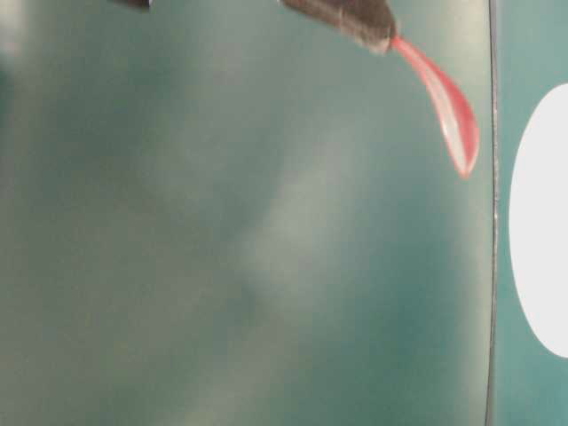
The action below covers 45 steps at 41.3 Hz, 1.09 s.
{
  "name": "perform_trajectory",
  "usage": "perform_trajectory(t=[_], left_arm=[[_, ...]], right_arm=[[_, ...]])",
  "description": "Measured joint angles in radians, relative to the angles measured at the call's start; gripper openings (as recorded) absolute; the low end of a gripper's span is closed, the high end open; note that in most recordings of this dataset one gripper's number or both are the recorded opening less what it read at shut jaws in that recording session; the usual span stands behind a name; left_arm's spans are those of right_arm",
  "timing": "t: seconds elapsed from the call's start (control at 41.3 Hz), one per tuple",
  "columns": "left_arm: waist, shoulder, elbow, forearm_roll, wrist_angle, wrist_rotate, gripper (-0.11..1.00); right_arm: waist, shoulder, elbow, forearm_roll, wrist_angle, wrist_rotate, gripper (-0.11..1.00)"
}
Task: Scoop the yellow hexagonal prism block from the bowl with a spoon using the right arm.
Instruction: 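Lift the pink spoon off the rest and carry it over the bowl, then lower the spoon bowl into the white bowl beside the yellow block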
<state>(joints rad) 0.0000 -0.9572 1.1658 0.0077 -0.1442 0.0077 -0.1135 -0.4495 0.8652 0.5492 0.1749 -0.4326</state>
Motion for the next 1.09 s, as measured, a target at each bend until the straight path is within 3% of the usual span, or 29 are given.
perform_trajectory(t=[0.218, 0.484, 0.872, 0.993, 1.09], left_arm=[[0.000, 0.002, 0.000, 0.000, 0.002, 0.002, 0.01], [0.002, 0.002, 0.000, 0.000, 0.002, 0.002, 0.01], [0.002, 0.002, 0.000, 0.000, 0.002, 0.002, 0.01], [0.002, 0.002, 0.000, 0.000, 0.002, 0.002, 0.01], [0.000, 0.002, 0.000, 0.000, 0.002, 0.002, 0.01]], right_arm=[[-0.052, 0.097, -0.109, 0.000, 0.118, 0.018, 0.24], [-0.089, 0.184, -0.249, -0.025, 0.330, 0.138, 0.24], [-0.091, 0.285, -0.380, -0.201, 0.552, 0.416, 0.24], [-0.084, 0.304, -0.403, -0.242, 0.574, 0.451, 0.24], [-0.074, 0.318, -0.416, -0.249, 0.581, 0.451, 0.24]])
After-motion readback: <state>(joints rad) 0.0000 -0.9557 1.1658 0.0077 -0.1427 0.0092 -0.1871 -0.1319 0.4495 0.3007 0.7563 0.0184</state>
